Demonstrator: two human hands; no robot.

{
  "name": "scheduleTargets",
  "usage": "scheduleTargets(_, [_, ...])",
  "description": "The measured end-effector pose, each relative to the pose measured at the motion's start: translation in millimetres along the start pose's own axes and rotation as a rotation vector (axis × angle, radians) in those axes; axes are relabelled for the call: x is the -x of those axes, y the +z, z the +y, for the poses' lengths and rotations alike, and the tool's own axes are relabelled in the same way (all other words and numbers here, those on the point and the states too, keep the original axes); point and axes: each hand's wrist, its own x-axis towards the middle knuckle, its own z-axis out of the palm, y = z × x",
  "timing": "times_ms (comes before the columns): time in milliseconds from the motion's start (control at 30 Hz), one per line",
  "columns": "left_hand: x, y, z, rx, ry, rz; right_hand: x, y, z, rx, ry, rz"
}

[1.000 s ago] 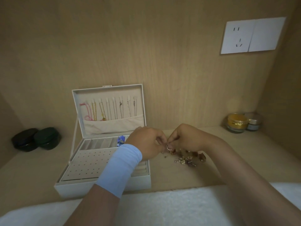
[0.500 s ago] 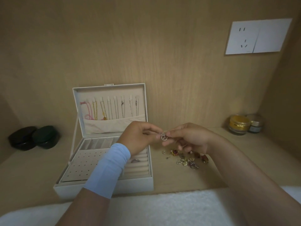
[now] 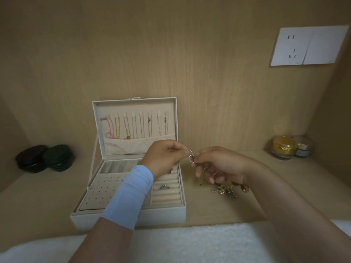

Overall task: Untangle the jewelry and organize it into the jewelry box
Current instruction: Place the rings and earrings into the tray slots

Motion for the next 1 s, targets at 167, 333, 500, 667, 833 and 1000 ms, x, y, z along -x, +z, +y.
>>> scheduleTargets(167, [2,-6,3,0.057,-0.011,-0.059,0,4,-4,-0.091,-0.059,0.041])
scheduleTargets(333, [12,-13,7,0.029,0.035,-0.051,1,10,-4,-0.1,-0.098,0.008])
scheduleTargets(500, [23,-15,2,0.053,0.034,0.024,-1,14,-5,-0.162,-0.148,0.001])
scheduleTargets(667, [24,-9,2,-0.036,0.044,0.051,2,12,-5,-0.136,-0.156,0.015])
scheduleTargets(833, [18,-2,4,-0.036,0.094,0.07,4,5,-8,-0.284,-0.138,0.009])
scheduleTargets(1000, [10,7,4,-0.19,0.17,0.057,8,-8,-6,-0.194,-0.103,0.035])
